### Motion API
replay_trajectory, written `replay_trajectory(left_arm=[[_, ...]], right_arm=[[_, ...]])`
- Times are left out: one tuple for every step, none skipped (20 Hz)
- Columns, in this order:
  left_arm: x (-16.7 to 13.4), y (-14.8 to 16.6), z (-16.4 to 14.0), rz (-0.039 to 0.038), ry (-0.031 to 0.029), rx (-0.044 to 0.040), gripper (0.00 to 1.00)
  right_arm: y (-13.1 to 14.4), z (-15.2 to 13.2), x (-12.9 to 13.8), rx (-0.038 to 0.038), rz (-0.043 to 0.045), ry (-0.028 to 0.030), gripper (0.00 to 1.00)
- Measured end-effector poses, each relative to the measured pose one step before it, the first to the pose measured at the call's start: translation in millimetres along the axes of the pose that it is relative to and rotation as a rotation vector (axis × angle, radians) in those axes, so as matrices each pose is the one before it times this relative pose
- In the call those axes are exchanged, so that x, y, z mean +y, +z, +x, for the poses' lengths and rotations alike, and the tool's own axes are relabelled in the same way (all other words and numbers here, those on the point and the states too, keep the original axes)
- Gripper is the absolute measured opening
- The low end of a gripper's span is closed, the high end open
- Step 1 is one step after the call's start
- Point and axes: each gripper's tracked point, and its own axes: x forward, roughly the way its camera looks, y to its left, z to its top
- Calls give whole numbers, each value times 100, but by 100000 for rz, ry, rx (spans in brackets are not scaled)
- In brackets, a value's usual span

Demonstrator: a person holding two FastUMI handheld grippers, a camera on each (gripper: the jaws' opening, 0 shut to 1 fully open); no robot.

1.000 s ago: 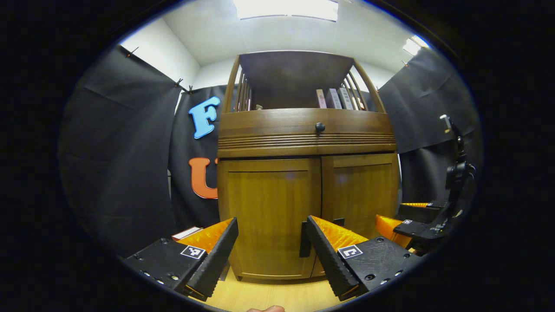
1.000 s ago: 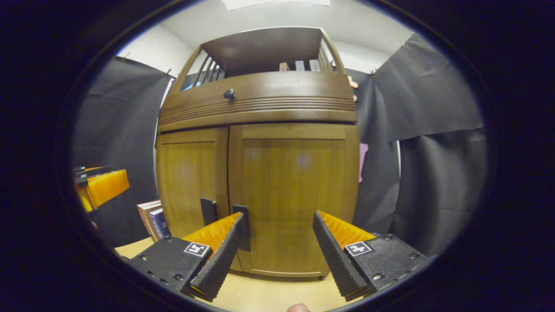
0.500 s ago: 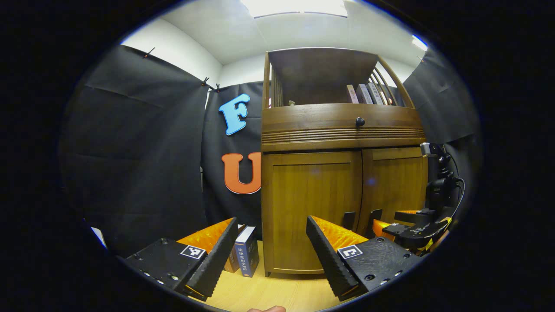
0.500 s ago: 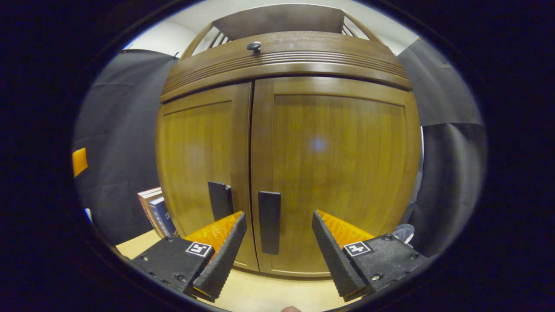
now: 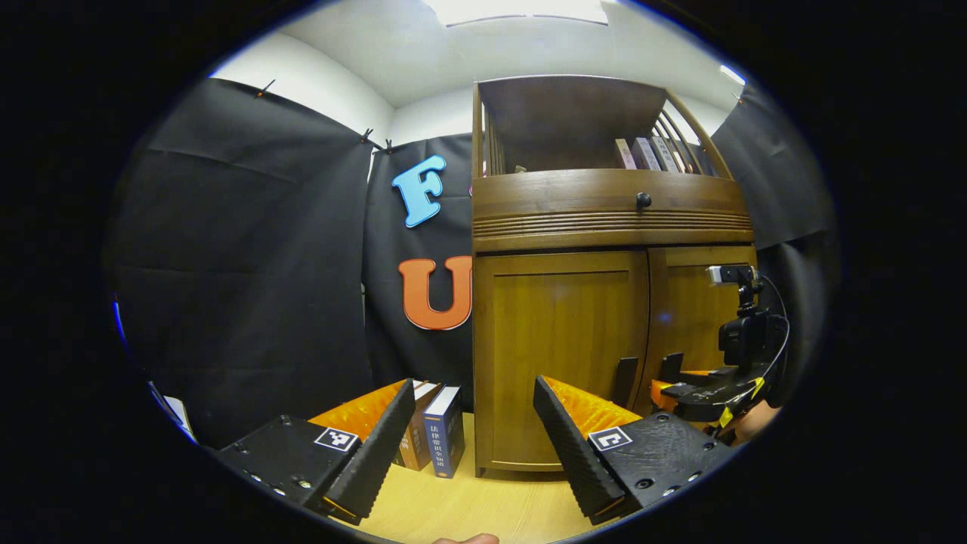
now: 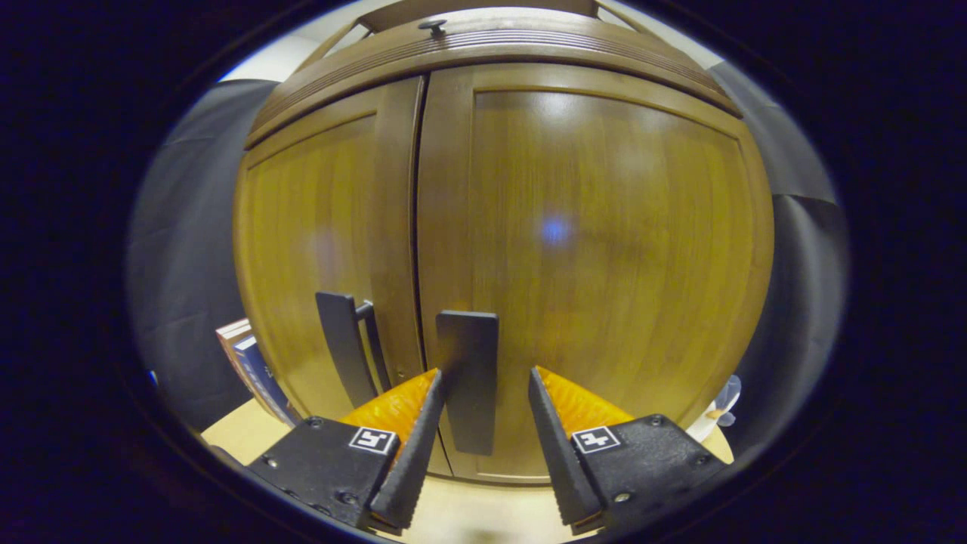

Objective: Open the right door of the double-door shoe cabinet with the right hand, and open the left door with the left hand.

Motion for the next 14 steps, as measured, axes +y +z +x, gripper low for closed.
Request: replay_trajectory(left_arm=[[39,-76,48,192,-191,160,95],[-16,14,7,87,-167,273,95],[-21,6,-25,15,-42,24,95],[120,89,18,-226,496,-435,95],[-131,56,-19,-508,-282,-128,95],[-254,-87,-61,-471,-773,400,95],[-213,-2,-2,-264,-606,377,95],[-206,-93,16,-117,-752,152,95],[-240,-124,172,-129,-767,104,95],[-223,-120,134,-219,-783,72,95],[-269,-34,54,-373,-730,149,95],[-347,-110,-35,-518,-891,499,95],[-395,-112,-22,-342,-918,359,95],[-305,-119,166,-305,-653,591,95]], right_arm=[[135,378,311,-575,787,969,67],[155,-33,77,-578,1474,-401,65],[79,73,297,-273,2774,917,59],[-125,-60,445,444,1861,1625,56],[42,63,-92,-529,-99,-1501,47],[-58,-88,-51,-136,-702,-713,38],[45,90,-50,298,96,-65,36],[-63,-137,126,297,581,621,34],[20,-113,12,371,579,923,33],[-91,-175,-7,397,216,917,32],[22,-227,-39,269,-433,825,30],[-197,-659,-81,456,-786,757,31],[-245,-634,-26,476,-279,623,29],[-199,-640,94,34,45,731,29]])
